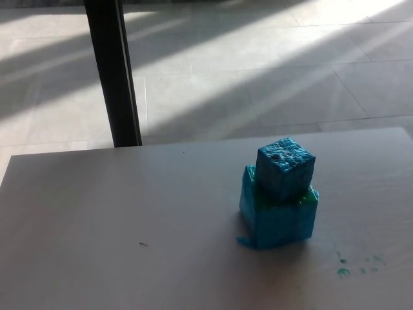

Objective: The robot uses its right hand to pick up the small cube kept on the middle on the desk and place it on the bigger cube kept next to it

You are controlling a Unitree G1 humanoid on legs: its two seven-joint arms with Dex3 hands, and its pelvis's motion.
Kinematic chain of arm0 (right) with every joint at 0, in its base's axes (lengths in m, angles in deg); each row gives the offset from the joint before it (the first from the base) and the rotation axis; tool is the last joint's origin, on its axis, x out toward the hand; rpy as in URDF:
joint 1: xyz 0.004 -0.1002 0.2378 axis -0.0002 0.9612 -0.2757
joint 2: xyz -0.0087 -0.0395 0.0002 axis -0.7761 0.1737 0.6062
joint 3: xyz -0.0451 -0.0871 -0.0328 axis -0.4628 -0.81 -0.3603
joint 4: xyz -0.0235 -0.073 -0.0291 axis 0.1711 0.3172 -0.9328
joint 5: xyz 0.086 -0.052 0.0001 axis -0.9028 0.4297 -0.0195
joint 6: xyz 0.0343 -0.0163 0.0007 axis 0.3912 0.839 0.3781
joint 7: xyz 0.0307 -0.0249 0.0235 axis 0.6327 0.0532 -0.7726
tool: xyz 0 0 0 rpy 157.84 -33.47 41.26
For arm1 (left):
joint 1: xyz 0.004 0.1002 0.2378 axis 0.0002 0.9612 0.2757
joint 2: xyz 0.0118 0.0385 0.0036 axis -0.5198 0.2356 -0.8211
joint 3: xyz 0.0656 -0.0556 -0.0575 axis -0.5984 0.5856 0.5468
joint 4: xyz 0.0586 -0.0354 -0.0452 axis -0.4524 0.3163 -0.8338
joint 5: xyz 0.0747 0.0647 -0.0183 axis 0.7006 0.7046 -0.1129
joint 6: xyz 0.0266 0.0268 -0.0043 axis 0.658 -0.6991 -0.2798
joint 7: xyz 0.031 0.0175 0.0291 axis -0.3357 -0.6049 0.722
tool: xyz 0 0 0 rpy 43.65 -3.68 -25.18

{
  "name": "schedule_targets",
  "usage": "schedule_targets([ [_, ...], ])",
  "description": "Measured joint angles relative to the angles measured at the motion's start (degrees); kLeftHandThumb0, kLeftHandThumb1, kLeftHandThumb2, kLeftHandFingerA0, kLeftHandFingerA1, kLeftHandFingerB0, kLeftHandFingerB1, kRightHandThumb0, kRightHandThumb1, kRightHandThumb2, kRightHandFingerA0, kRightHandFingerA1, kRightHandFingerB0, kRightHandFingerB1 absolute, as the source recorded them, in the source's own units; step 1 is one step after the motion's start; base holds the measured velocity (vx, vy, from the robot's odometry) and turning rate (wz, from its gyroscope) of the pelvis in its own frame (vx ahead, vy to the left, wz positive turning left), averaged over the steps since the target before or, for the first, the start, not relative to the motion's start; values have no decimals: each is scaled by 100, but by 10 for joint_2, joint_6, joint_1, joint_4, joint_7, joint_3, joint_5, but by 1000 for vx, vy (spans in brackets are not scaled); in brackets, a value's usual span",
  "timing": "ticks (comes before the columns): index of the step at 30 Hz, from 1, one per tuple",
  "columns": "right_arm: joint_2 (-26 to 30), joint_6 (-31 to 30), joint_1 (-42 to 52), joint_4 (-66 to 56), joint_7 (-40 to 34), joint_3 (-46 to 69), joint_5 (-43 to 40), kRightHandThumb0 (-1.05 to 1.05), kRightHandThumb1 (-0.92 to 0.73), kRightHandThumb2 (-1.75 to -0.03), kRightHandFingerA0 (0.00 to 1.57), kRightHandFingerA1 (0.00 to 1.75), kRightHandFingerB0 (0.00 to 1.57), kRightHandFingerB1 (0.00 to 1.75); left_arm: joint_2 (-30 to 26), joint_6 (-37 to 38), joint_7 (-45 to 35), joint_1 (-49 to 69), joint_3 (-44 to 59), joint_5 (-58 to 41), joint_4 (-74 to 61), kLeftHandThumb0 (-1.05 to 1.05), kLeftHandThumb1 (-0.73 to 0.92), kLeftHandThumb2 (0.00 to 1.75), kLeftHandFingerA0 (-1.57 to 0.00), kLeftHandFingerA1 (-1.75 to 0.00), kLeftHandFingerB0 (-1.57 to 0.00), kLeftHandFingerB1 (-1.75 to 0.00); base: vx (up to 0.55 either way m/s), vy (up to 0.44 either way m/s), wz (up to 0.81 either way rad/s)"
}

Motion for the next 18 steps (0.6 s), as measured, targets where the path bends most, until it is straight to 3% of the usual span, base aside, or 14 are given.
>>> schedule_targets([
  [2, 0, -6, 8, -19, 2, -3, -1, -73, -71, -61, 35, 97, 27, 64, 0, 0, 0, 0, -1, 0, 0, -30, -21, 80, -86, -105, -111, -117, 0, 0, 0],
  [3, 0, -9, 10, -29, 1, -3, -1, -72, -71, -61, 39, 104, 29, 64, 0, 0, 0, 0, -1, 0, 0, -30, -22, 79, -81, -102, -111, -117, 0, 0, 0],
  [5, 0, -19, 14, -46, -1, -3, -3, -70, -73, -62, 36, 98, 27, 62, 0, 0, 1, 0, -2, 0, 0, -30, -22, 79, -81, -102, -112, -117, 0, 0, 0],
  [7, 0, -28, 17, -59, -5, -2, -4, -71, -73, -62, 41, 113, 31, 61, 1, 0, 2, 0, -2, 0, 0, -30, -22, 79, -75, -100, -114, -119, 0, 0, 0],
  [8, 0, -32, 17, -64, -8, -2, -5, -72, -72, -62, 40, 109, 30, 64, 1, 0, 2, 0, -1, 0, 0, -29, -25, 78, -81, -103, -111, -117, 0, 0, 0],
  [9, 0, -38, 18, -69, -10, -2, -5, -74, -54, -97, 52, 94, 31, 65, 2, 0, 2, 0, 0, 0, 0, -29, -24, 78, -81, -103, -112, -117, 0, 0, 0],
  [10, -1, -42, 21, -75, -12, -2, -5, -74, -54, -97, 52, 94, 31, 65, 2, 0, 1, 0, 2, -1, 0, -29, -24, 78, -81, -103, -112, -117, 0, 0, 0],
  [11, -1, -45, 23, -79, -15, -2, -5, -71, -55, -97, 50, 91, 31, 64, 2, 0, 1, 0, 4, -2, 0, -29, -23, 79, -82, -103, -112, -117, 0, 0, 0],
  [12, -1, -50, 24, -85, -18, -3, -5, -70, -72, -62, 40, 110, 28, 64, 2, 0, 1, 0, 5, -2, -1, -30, -22, 79, -78, -101, -112, -117, 0, 0, 0],
  [13, -1, -52, 25, -87, -18, -3, -6, -71, -72, -61, 39, 103, 29, 64, 2, 0, 1, 0, 4, -2, -1, -30, -22, 79, -70, -98, -114, -118, 0, 0, 0],
  [18, -1, -63, 27, -93, -21, -8, -7, -69, -72, -61, 40, 102, 30, 61, 5, 0, 4, 0, 0, 0, -1, -29, -23, 79, -73, -100, -114, -118, 0, 0, 0],
])
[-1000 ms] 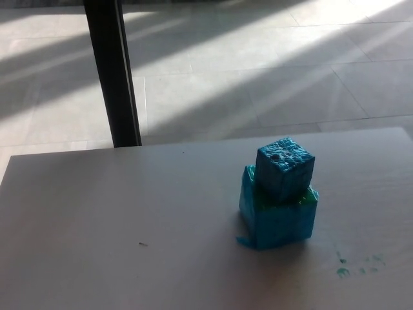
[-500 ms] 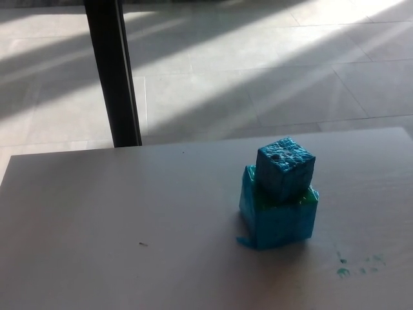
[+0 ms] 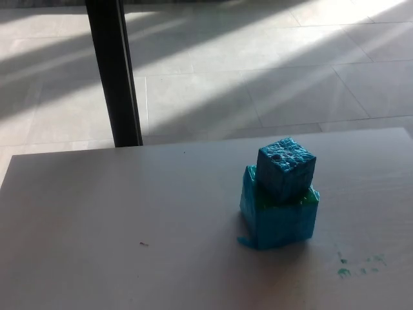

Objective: The robot uses its right hand to pick up the small cube kept on the middle on the desk and place it on the bigger cube kept next to it

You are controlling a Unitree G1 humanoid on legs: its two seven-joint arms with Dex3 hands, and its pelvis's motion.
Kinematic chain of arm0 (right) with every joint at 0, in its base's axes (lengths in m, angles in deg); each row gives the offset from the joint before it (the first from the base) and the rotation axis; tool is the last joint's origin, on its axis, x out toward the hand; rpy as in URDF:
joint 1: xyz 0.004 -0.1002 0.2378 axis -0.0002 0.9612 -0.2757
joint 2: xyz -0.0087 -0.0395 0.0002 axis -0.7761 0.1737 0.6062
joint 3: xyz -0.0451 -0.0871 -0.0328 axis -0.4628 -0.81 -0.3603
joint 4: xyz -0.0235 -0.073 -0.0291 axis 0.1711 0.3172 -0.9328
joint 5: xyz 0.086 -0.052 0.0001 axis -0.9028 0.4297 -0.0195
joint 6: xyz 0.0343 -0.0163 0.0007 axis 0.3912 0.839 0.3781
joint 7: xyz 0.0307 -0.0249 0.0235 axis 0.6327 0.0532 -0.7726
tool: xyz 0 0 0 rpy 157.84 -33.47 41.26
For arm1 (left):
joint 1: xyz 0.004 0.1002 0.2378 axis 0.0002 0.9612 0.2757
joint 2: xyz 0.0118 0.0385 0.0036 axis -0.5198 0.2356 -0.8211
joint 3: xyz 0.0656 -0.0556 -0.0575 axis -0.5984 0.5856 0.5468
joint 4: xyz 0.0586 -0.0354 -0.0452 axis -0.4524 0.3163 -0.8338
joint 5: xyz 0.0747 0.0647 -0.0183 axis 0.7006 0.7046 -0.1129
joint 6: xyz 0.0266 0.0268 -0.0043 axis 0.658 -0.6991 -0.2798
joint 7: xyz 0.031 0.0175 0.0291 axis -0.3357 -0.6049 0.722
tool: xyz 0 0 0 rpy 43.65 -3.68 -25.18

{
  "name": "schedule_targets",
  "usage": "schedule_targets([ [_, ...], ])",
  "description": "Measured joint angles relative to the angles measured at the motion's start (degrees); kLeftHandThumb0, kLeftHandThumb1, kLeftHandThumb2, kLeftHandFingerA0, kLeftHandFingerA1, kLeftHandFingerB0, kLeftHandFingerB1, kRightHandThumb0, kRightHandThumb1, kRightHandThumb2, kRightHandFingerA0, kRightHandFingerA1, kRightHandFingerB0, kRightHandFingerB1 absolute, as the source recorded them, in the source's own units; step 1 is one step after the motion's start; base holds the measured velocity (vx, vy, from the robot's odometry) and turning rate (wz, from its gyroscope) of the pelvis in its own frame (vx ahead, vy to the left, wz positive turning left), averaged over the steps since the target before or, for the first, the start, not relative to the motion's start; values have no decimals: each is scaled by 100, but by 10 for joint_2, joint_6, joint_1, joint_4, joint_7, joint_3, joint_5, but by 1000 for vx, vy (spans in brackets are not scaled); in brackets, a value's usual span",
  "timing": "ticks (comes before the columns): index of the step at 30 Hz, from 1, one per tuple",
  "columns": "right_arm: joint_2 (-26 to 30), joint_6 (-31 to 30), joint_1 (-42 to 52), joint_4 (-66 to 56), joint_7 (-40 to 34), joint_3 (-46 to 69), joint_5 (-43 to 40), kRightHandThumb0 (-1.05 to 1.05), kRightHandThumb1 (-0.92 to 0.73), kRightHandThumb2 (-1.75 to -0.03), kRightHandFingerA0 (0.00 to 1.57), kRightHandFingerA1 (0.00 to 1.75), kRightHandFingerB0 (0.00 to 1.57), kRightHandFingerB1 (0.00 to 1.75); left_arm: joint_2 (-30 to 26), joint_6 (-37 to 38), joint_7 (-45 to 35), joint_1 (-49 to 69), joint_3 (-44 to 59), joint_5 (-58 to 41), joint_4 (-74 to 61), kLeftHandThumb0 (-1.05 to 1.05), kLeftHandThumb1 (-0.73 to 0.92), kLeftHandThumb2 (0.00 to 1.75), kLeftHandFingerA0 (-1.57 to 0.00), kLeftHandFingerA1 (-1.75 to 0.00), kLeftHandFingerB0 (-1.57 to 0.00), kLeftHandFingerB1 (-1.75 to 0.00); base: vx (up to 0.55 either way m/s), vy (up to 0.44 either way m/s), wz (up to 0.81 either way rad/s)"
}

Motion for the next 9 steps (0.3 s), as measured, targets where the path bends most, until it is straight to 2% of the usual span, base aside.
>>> schedule_targets([
  [1, 0, -2, 0, -3, -1, -1, 0, -69, -72, -61, 40, 102, 30, 61, 1, 0, 1, 0, 0, 0, 0, -29, -23, 79, -73, -100, -114, -118, 0, 0, 0],
  [2, 0, -4, 1, -6, -2, -2, 0, -69, -72, -61, 32, 99, 29, 64, 1, 0, 1, 0, 0, 0, -1, -30, -22, 80, -71, -98, -114, -119, 0, 0, 0],
  [5, 0, -11, 5, -18, -3, -2, -3, -69, -72, -61, 34, 91, 29, 61, 2, 0, 2, 1, -3, 1, -1, -29, -23, 79, -71, -98, -113, -118, 0, 0, 0],
  [6, 0, -13, 5, -18, -3, -2, -3, -70, -72, -62, 37, 101, 29, 62, 2, 0, 2, 1, -3, 0, -2, -29, -23, 79, -69, -98, -112, -117, 0, 0, 0],
  [9, 0, -14, 7, -18, -3, -5, -3, -69, -71, -61, 36, 101, 29, 60, 2, 0, 2, 1, -2, 0, -2, -30, -22, 80, -69, -97, -110, -116, 0, 0, 0],
])
